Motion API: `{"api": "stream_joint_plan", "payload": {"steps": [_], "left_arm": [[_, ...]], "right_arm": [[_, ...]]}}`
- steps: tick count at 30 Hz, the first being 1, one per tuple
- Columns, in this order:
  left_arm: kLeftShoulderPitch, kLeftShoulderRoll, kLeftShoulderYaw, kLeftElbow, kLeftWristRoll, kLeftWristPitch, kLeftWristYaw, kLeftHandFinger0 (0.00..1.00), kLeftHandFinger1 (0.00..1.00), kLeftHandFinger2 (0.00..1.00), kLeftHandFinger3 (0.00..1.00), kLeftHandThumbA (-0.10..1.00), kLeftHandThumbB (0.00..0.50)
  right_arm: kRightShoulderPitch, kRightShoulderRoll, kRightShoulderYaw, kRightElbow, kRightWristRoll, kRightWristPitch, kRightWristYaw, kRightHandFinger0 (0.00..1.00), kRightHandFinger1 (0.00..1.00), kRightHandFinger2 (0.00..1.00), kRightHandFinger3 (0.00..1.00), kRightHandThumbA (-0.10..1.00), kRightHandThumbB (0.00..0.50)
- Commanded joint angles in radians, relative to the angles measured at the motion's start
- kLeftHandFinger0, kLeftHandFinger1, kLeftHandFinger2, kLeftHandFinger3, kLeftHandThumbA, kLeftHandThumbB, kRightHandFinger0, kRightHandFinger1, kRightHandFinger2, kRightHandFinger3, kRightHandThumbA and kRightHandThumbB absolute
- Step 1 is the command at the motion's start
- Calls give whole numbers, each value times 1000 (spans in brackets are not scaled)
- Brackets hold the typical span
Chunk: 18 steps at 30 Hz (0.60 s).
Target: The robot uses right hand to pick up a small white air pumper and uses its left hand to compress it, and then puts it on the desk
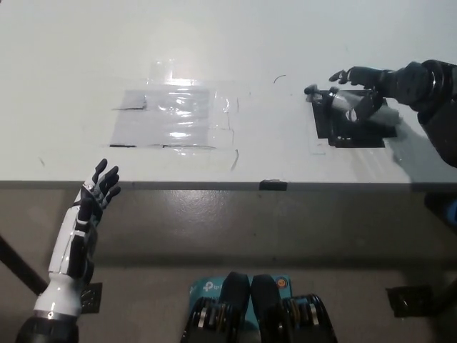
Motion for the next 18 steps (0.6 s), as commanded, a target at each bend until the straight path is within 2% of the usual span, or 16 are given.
{"api": "stream_joint_plan", "payload": {"steps": [1, 3, 5, 7, 8, 10, 11, 14, 15, 16, 18], "left_arm": [[-1, 8, -5, -13, 6, -45, -11, 1000, 1000, 1000, 1000, 1000, 230], [-1, 7, -4, -16, 2, -37, -11, 1000, 1000, 1000, 1000, 1000, 231], [-3, 8, -3, -16, -4, -35, -13, 1000, 1000, 1000, 1000, 1000, 230], [-6, 7, -3, -15, -5, -38, -14, 1000, 1000, 1000, 1000, 1000, 228], [-6, 7, -4, -17, -4, -34, -14, 1000, 1000, 1000, 1000, 1000, 229], [-8, 9, -5, -12, -15, -39, -21, 1000, 1000, 1000, 1000, 1000, 233], [-8, 9, -5, -13, -15, -37, -21, 1000, 1000, 1000, 1000, 1000, 234], [-9, 9, -6, -12, -15, -37, -20, 1000, 1000, 1000, 1000, 1000, 235], [-21, 7, -6, -6, -16, -39, -19, 1000, 1000, 1000, 1000, 1000, 234], [-27, 5, -6, -5, -15, -38, -18, 1000, 1000, 1000, 1000, 1000, 233], [-43, 3, -8, 0, -7, -37, -14, 1000, 1000, 1000, 1000, 1000, 238]], "right_arm": [[-44, -30, -4, -46, -25, -25, -7, 1000, 1000, 1000, 1000, 643, 500], [-46, -32, -14, -52, -17, -26, 3, 1000, 1000, 1000, 1000, 692, 500], [-49, -47, -29, -79, 8, -49, 49, 1000, 1000, 1000, 1000, 803, 500], [-47, -61, -68, -105, 63, -73, 107, 1000, 1000, 1000, 1000, 825, 500], [-54, -57, -129, -92, 145, -43, 183, 1000, 1000, 1000, 1000, 785, 500], [-53, -60, -186, -118, 202, -9, 235, 1000, 1000, 1000, 1000, 877, 500], [-48, -64, -205, -136, 216, -14, 244, 1000, 1000, 1000, 1000, 1000, 500], [-16, -80, -273, -267, 257, 35, 253, 1000, 1000, 1000, 1000, 1000, 500], [2, -97, -309, -385, 269, 55, 240, 1000, 1000, 1000, 1000, 1000, 457], [13, -105, -330, -442, 282, 51, 239, 1000, 1000, 1000, 1000, 1000, 449], [48, -129, -381, -635, 294, 101, 206, 1000, 1000, 1000, 1000, 1000, 462]]}}
